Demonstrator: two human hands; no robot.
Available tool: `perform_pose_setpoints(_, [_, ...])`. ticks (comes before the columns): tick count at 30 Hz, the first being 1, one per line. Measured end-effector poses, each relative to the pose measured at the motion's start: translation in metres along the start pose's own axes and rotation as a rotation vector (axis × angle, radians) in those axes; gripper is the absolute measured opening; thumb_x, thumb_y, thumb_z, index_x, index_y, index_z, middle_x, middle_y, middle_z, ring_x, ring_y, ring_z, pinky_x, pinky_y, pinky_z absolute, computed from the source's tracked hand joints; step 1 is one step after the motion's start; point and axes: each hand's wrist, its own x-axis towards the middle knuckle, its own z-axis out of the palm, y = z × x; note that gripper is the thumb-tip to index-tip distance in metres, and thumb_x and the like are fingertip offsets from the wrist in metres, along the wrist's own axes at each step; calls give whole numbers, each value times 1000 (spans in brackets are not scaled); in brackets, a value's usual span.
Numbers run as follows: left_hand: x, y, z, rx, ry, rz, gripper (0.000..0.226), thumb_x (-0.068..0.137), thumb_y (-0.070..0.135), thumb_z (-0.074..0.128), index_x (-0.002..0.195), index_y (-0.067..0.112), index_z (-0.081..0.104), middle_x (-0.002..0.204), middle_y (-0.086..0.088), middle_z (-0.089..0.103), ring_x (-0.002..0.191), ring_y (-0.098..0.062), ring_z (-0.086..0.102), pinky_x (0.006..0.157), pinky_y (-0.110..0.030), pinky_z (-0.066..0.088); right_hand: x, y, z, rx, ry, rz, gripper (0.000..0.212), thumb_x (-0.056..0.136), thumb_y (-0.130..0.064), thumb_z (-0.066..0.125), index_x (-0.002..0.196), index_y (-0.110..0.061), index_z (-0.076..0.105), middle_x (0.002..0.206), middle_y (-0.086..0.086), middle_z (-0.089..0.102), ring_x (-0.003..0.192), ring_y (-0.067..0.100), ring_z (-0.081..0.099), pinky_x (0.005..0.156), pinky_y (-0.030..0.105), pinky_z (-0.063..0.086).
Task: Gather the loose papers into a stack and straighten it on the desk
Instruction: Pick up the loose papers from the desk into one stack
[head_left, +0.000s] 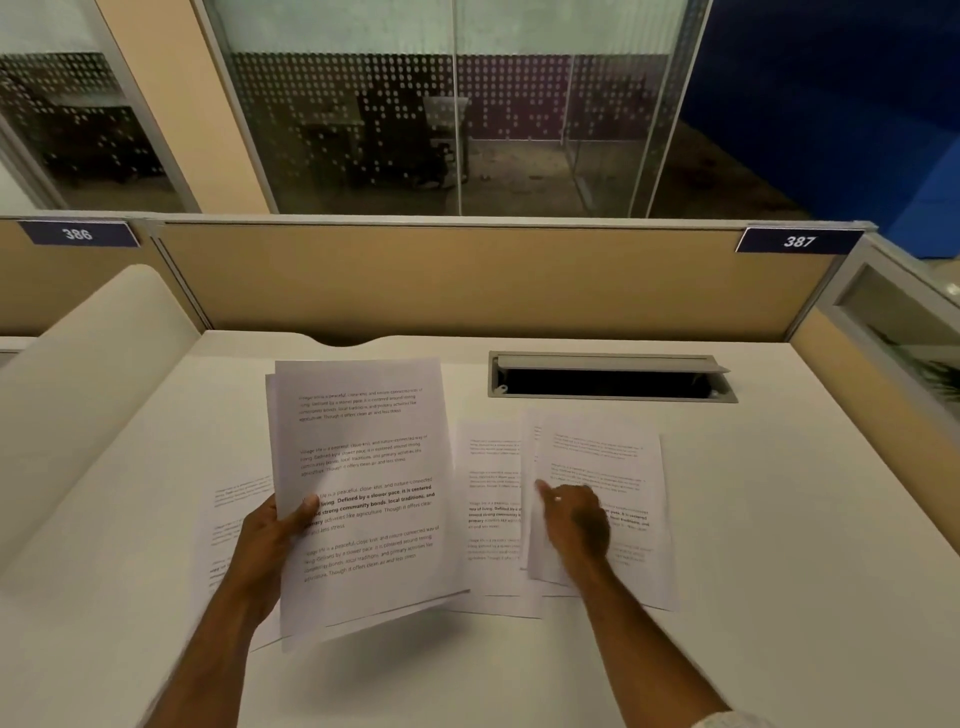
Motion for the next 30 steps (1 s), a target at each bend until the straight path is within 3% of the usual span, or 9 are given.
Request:
perform_pose_setpoints(3, [2, 1, 1, -6, 8, -3, 18, 94, 19, 61, 111, 18, 66, 101, -17, 78, 85, -43, 75, 77, -63, 59, 22, 36, -20, -43, 154, 258, 45, 96, -42, 49, 123, -8, 60, 125, 20, 55, 112, 35, 55, 93, 46, 49])
perform_pose_setpoints(5, [4, 1, 1, -11, 10, -2, 19, 94, 20, 61, 113, 18, 66, 103, -19, 78, 88, -45, 74, 79, -66, 57, 35, 63, -28, -46, 141, 454, 62, 85, -47, 64, 129, -4, 50, 132, 24, 46, 120, 40, 46, 99, 52, 42])
perform_pose_setpoints(8, [4, 0, 2, -11, 20, -3, 20, 94, 21, 61, 113, 17, 66, 102, -19, 78, 89, -47, 74, 80, -68, 56, 47, 80, -27, -42, 22, 540, 88, 69, -52, 79, 133, -5, 42, 137, 23, 42, 126, 40, 42, 101, 54, 39])
perform_pose_setpoints(12, [4, -3, 1, -18, 34, -9, 21, 94, 18, 61, 114, 16, 66, 103, -20, 77, 90, -47, 73, 82, -68, 55, 63, 81, -21, 52, -57, 576, 78, 63, -39, 85, 122, -8, 44, 125, 19, 51, 116, 38, 48, 100, 51, 40])
perform_pose_setpoints(15, [3, -4, 1, -24, 36, -10, 20, 94, 17, 60, 113, 17, 66, 101, -18, 78, 87, -44, 75, 77, -63, 59, 81, 92, -13, 210, -135, 591, 73, 43, -27, 85, 107, -6, 57, 100, 16, 66, 95, 38, 61, 90, 51, 52])
perform_pose_setpoints(17, [2, -4, 2, -34, 40, -7, 18, 94, 17, 60, 111, 17, 66, 98, -17, 79, 83, -42, 75, 73, -59, 61, 85, 97, -14, 277, -147, 564, 58, 47, -22, 83, 99, -3, 67, 91, 18, 70, 84, 37, 67, 83, 50, 58])
perform_pose_setpoints(20, [2, -3, 1, -41, 41, -11, 21, 94, 17, 60, 114, 15, 66, 102, -20, 78, 88, -46, 74, 78, -64, 58, 75, 75, -41, 438, -82, 355, 38, 76, -17, 77, 110, -3, 68, 106, 17, 72, 90, 36, 68, 84, 44, 58])
perform_pose_setpoints(24, [3, 1, 1, -44, 44, -9, 23, 93, 17, 62, 115, 13, 65, 104, -23, 76, 94, -49, 72, 84, -67, 55, 59, 47, -88, 696, -74, 89, 30, 86, -19, 72, 114, -11, 67, 107, 12, 73, 92, 35, 70, 88, 52, 57])
perform_pose_setpoints(30, [2, 14, 3, -69, 32, 5, 32, 91, 18, 66, 121, 11, 63, 107, -21, 76, 94, -45, 73, 81, -61, 58, 12, 0, -136, 979, -345, -115, 29, 85, -22, 73, 112, -14, 68, 101, 9, 78, 91, 34, 74, 82, 52, 59])
